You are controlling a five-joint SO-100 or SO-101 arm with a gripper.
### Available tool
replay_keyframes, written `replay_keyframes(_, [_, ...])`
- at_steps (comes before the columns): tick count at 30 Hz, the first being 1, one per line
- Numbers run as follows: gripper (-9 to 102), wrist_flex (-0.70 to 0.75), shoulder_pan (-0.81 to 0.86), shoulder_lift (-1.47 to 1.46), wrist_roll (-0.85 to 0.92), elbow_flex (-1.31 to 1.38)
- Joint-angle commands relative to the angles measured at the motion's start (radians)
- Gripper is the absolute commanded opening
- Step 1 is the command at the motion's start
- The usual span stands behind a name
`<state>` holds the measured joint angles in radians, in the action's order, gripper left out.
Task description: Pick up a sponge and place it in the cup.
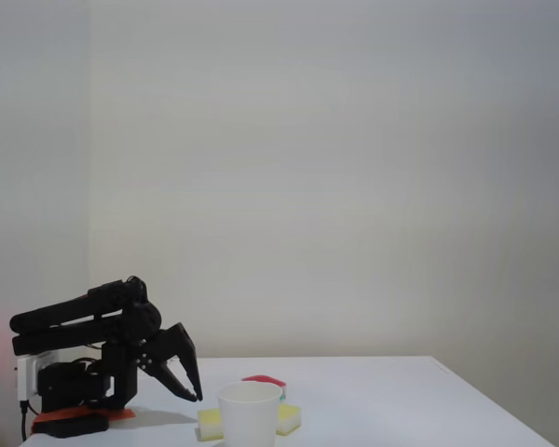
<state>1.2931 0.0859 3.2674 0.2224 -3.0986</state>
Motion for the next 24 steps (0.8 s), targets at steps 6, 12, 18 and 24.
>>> replay_keyframes(6, [0, 0.067, 0.009, 0.0, -0.126, 0.02])
replay_keyframes(12, [0, 0.066, 0.008, 0.0, -0.13, 0.02])
replay_keyframes(18, [0, 0.091, -0.008, -0.029, -0.138, 0.067])
replay_keyframes(24, [0, 0.089, -0.02, -0.098, -0.141, 0.129])
